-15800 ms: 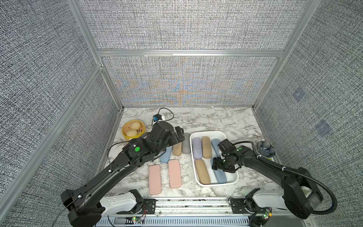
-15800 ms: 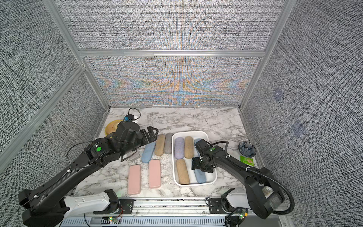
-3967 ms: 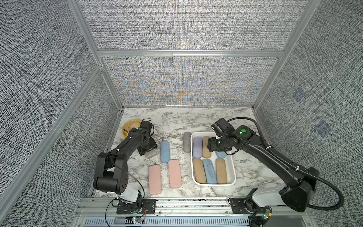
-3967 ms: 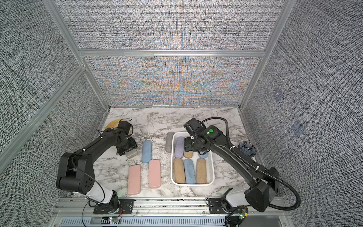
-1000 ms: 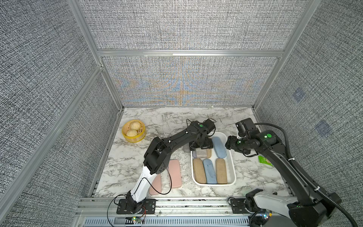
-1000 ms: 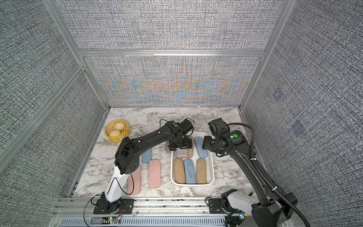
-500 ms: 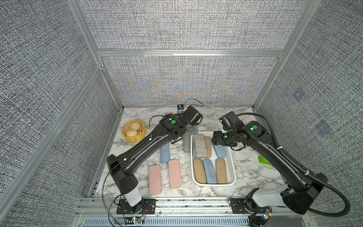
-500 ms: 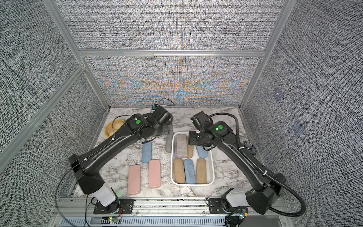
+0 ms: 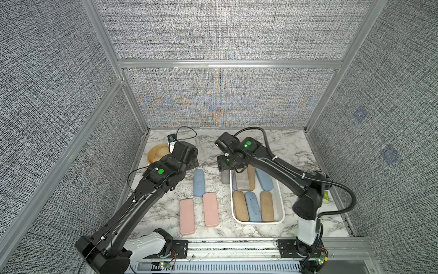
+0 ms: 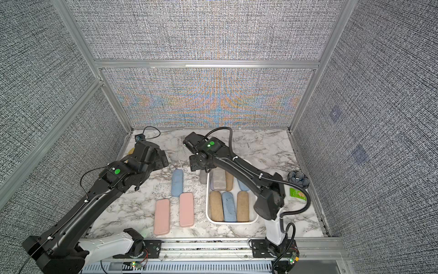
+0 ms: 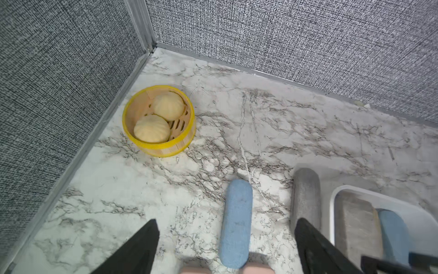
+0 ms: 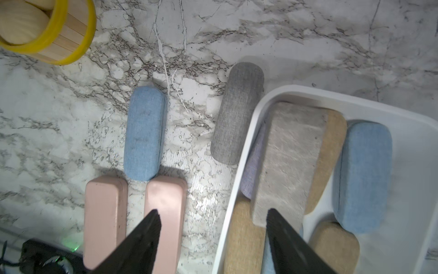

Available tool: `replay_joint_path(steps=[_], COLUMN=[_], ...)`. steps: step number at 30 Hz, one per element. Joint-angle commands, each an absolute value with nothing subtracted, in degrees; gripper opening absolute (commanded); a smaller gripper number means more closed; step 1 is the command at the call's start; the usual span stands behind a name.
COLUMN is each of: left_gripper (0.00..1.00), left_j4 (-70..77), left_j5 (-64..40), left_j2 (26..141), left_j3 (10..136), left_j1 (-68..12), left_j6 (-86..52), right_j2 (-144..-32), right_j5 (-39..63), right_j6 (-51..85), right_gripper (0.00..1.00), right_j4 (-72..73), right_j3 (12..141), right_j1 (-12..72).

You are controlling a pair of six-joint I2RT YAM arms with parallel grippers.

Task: Put the glasses cases into the storage boxes
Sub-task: Pick up the glasses case at the center of the board.

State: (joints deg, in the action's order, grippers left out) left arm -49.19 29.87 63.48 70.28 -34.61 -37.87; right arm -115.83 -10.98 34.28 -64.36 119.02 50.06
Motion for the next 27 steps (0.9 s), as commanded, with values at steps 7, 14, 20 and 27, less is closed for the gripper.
replay_joint_path(steps=[7, 14, 20, 27], left_gripper=[0.94, 0.94, 0.95, 0.92], left_j4=[-48.4, -51.0, -50.6, -49.4], left_j5=[20.2, 17.1, 14.9, 11.8], left_j2=[66.7, 68.0, 68.0, 70.2], left_j3=[68.4, 66.4, 62.9, 61.5], left_j1=[-28.9, -25.7, -23.5, -21.9], left_j6=[-38.1, -40.6, -40.9, -41.2], right_j2=[-133.2, -137.8, -139.5, -142.8], right_j5=[-16.8, -14.8, -12.7, -11.5], right_j6=[31.6, 31.5, 29.9, 29.1], right_gripper=[0.75, 0.76, 0.76, 0.76], right_j4=[-74.2, -73.4, -70.8, -70.0], right_j3=[137.5, 137.8, 137.9, 138.8], right_j1=[49.8, 48.8, 47.8, 46.8])
